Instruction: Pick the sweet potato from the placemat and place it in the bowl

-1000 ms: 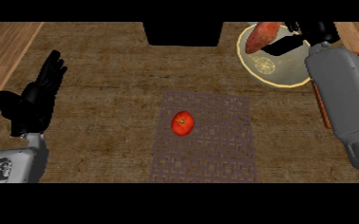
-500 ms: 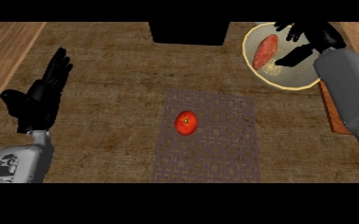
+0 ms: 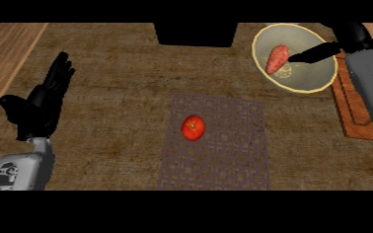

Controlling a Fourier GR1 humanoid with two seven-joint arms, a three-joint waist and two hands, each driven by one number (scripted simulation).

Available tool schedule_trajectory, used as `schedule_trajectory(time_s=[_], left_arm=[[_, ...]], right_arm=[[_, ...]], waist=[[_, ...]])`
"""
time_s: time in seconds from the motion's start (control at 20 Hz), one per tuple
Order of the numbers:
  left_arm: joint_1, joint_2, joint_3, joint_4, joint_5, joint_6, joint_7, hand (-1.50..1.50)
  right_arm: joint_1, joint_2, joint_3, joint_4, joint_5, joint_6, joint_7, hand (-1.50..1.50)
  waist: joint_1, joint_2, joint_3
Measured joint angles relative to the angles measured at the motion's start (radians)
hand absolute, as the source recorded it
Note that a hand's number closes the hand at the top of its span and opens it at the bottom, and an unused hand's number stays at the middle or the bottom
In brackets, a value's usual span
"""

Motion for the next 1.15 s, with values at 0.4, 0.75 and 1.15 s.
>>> schedule_trajectory(time_s=[0.4,0.75,1.15], left_arm=[[0.000,0.004,0.004,-0.005,0.004,-0.008,0.005,0.00],[0.001,0.000,0.008,-0.009,0.005,-0.007,0.002,0.00],[-0.007,0.009,0.014,-0.006,0.009,-0.017,0.003,0.00]], right_arm=[[0.022,-0.143,-0.206,0.078,-0.203,0.192,-0.045,-1.50],[0.120,-0.301,-0.249,0.121,-0.243,0.397,-0.097,-1.50],[0.180,-0.388,-0.291,0.130,-0.293,0.526,-0.070,-1.50]], waist=[[-0.001,0.004,0.000],[-0.001,0.007,0.002],[0.004,0.009,0.005]])
